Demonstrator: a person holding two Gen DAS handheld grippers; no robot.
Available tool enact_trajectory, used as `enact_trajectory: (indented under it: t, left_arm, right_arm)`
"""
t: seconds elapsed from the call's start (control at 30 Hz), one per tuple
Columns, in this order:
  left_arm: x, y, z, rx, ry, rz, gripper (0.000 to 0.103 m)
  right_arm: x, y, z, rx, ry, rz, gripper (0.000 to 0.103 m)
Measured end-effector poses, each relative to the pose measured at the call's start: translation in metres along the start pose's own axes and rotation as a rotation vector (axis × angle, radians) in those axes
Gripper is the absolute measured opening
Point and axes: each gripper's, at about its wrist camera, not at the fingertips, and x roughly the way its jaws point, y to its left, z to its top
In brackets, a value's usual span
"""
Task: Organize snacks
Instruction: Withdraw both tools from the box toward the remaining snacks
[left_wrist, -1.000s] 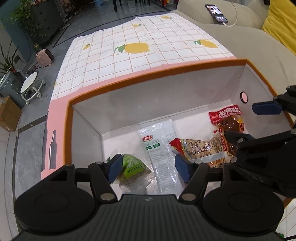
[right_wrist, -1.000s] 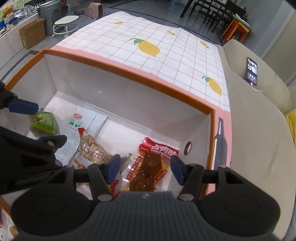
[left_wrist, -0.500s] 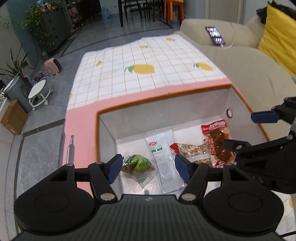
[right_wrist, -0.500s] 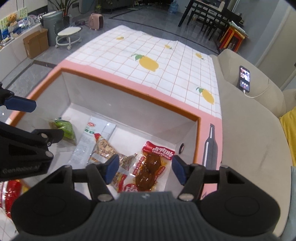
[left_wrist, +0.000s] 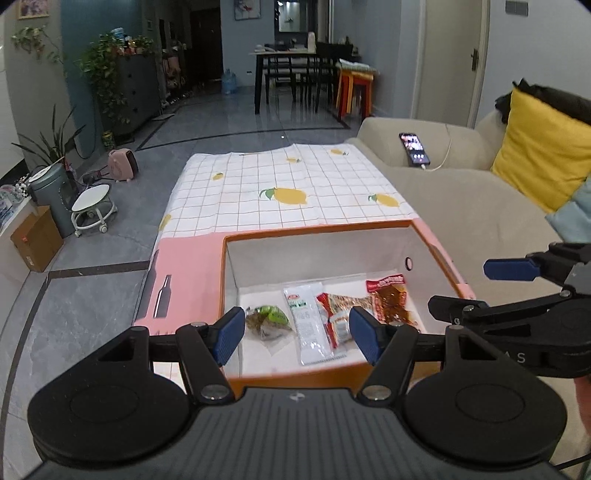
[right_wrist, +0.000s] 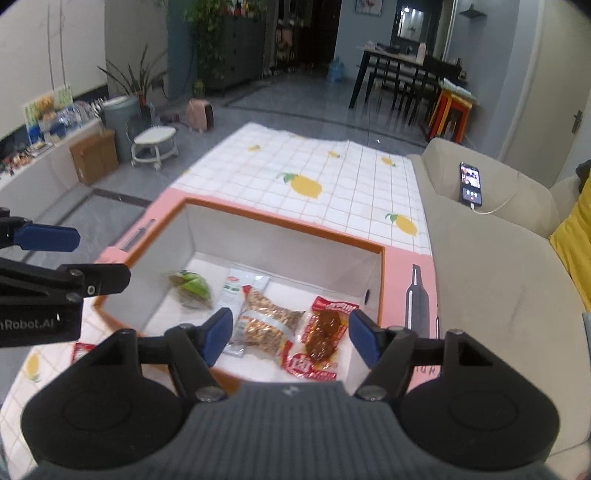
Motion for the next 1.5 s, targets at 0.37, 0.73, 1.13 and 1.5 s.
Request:
enact_trajectory:
  t: [0.37,0.73,1.13,1.5]
  left_arm:
    - [-0.053,-0.01,-0.062,-0.007,-0.039,-0.001,0.076]
    - [-0.074,-0.003,-0.123,-0.106,0.073,-0.046,0.076]
    - [-0.039,-0.005,-0.173,-0.184,0.286,-0.049,0.076]
    - [0.007,0.007,-0.195,-0.379,0.431,0.01,0.076]
  right_arm:
    - [-0.074,0.022,-0.069,0.059,-0.111,0.006,0.071]
    - [-0.112,0.043,-0.153,0.096,-0.162,-0.058,0.071]
    - [-0.092,0.055,-0.214,0.033,-0.077,-0.077,0.071]
    - [-0.05,0.045,-0.224,0.08,0.021,-0.063,0.071]
